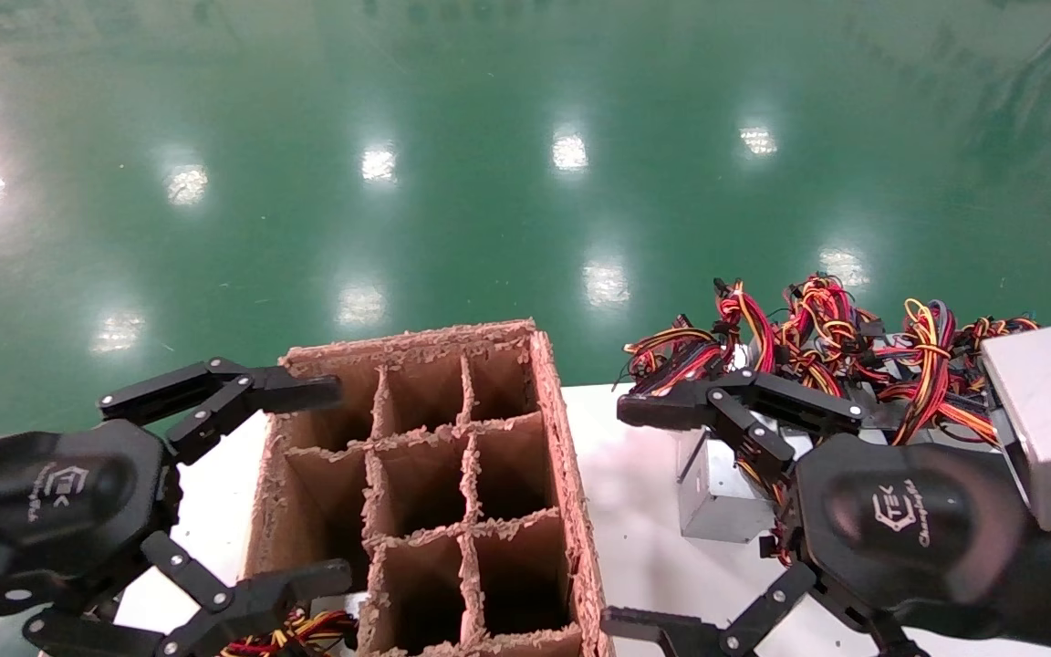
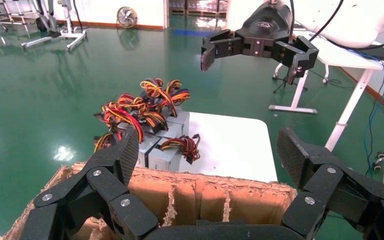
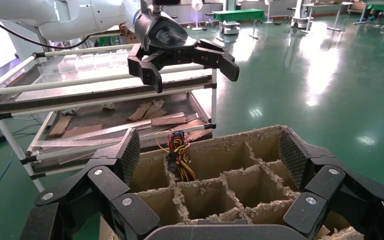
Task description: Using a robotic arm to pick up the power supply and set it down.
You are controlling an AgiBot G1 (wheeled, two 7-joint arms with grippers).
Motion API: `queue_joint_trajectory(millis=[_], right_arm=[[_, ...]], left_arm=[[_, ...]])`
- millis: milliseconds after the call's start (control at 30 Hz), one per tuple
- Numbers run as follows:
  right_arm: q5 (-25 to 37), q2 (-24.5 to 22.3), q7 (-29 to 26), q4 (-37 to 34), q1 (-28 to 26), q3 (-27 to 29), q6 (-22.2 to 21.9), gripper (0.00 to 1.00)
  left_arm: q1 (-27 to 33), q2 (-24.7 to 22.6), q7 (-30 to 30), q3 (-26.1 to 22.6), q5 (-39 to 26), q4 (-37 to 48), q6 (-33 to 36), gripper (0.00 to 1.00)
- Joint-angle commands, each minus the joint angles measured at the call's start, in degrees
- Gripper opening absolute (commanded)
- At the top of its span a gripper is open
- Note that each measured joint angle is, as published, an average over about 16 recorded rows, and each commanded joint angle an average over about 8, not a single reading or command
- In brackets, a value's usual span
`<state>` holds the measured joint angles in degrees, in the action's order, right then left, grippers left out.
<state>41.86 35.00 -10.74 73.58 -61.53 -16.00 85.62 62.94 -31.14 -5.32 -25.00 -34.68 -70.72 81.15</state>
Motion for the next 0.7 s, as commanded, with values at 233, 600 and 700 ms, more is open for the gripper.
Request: queue_joint_trajectory(millis=[233,600,700], right_arm=[[0.0,0.0,0.0,0.0,0.0,0.0,0.0,1.00],[0.0,0.0,0.0,0.0,0.0,0.0,0.0,1.00],[0.0,0.0,0.0,0.0,0.0,0.0,0.0,1.00]], left_arm=[[0.0,0.0,0.0,0.0,0.0,0.0,0.0,1.00],[0.0,0.0,0.0,0.0,0.0,0.0,0.0,1.00],[0.0,0.0,0.0,0.0,0.0,0.0,0.0,0.86]])
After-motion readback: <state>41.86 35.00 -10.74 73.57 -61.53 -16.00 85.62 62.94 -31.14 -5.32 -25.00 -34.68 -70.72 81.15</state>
